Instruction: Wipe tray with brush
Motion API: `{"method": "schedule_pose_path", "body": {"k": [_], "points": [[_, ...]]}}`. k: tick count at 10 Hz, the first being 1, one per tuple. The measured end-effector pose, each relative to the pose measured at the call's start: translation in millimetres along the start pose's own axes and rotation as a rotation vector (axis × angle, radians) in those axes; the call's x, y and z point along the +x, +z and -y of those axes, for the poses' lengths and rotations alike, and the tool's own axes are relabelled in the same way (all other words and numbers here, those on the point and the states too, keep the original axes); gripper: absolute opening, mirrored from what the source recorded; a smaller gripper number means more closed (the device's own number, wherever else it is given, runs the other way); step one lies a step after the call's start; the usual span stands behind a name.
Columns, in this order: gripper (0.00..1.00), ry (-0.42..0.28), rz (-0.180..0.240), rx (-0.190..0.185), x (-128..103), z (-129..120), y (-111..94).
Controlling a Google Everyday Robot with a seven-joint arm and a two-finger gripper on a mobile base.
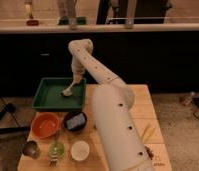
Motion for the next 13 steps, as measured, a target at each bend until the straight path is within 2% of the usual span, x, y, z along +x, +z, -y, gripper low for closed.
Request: {"method": "schedule_pose_path", "body": {"k": [2, 4, 7, 9, 13], "points": [[0.0, -0.053, 0.015, -0.031, -22.2, 4.1, 13.2], [0.0, -0.111, 0.05, -0.076, -38.7, -6.4, 21.6], [0.0, -0.161, 0.074, -0.114, -46.9, -28.8, 18.7], [0.0, -0.166, 0.073, -0.128, -39.5, -44.6, 12.2], [0.0, -0.092, 0.037, -0.129, 0.4, -58.2, -0.7]]}}
